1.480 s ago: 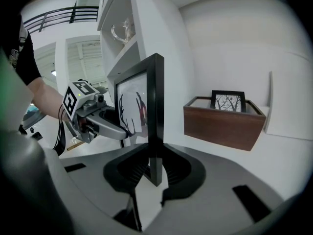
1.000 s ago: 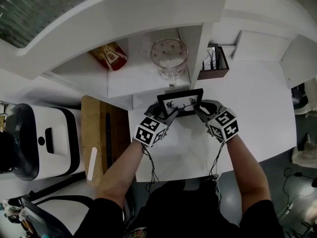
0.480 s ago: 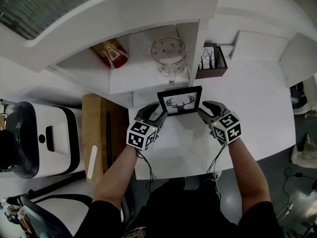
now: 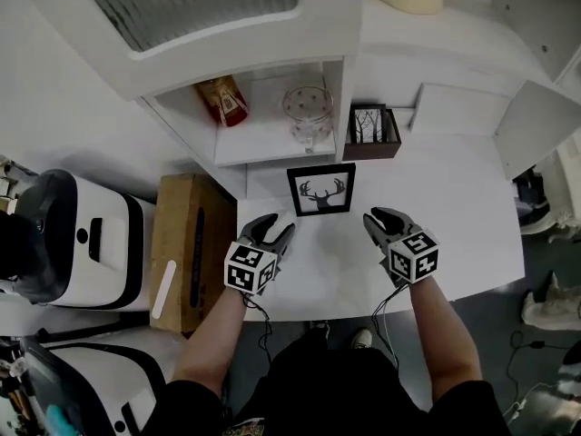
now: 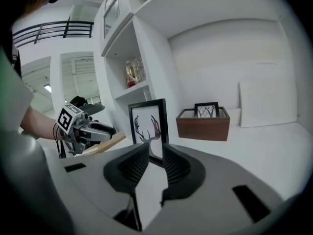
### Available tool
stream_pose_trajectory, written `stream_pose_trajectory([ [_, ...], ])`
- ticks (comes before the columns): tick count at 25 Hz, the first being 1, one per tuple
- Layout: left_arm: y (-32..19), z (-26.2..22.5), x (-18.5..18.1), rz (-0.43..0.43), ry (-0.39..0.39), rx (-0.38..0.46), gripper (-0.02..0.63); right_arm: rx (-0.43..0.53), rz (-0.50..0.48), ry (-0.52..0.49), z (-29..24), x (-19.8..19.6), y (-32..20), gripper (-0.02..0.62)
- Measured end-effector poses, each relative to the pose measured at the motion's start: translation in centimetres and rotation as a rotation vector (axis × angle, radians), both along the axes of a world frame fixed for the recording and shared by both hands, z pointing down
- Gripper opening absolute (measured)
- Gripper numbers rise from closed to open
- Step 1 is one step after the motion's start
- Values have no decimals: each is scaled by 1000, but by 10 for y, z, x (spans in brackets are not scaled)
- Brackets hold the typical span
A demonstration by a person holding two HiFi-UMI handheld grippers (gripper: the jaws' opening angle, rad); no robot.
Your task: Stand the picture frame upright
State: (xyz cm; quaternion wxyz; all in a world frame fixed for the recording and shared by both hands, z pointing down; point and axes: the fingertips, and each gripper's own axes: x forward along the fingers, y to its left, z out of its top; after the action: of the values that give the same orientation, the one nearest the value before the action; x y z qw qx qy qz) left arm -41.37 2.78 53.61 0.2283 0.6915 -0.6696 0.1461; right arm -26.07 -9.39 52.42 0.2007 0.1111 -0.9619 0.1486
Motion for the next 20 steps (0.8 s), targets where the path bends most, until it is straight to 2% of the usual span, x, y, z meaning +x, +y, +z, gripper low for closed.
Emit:
stream_pose_trajectory([
  [2,11,-15,12,-30,-8,25,163,15,11,-21,-13,11,6,31],
  [7,42,-45,49,-102,-42,69,30,32,0,-44,-41,42,32,14],
  [17,92,-78,127,-222,28,97,6,53,-44,-108,-83,100,84,11],
  [20,102,-86,154,-227,57,118,6,57,-42,-132,-93,119,98,9],
])
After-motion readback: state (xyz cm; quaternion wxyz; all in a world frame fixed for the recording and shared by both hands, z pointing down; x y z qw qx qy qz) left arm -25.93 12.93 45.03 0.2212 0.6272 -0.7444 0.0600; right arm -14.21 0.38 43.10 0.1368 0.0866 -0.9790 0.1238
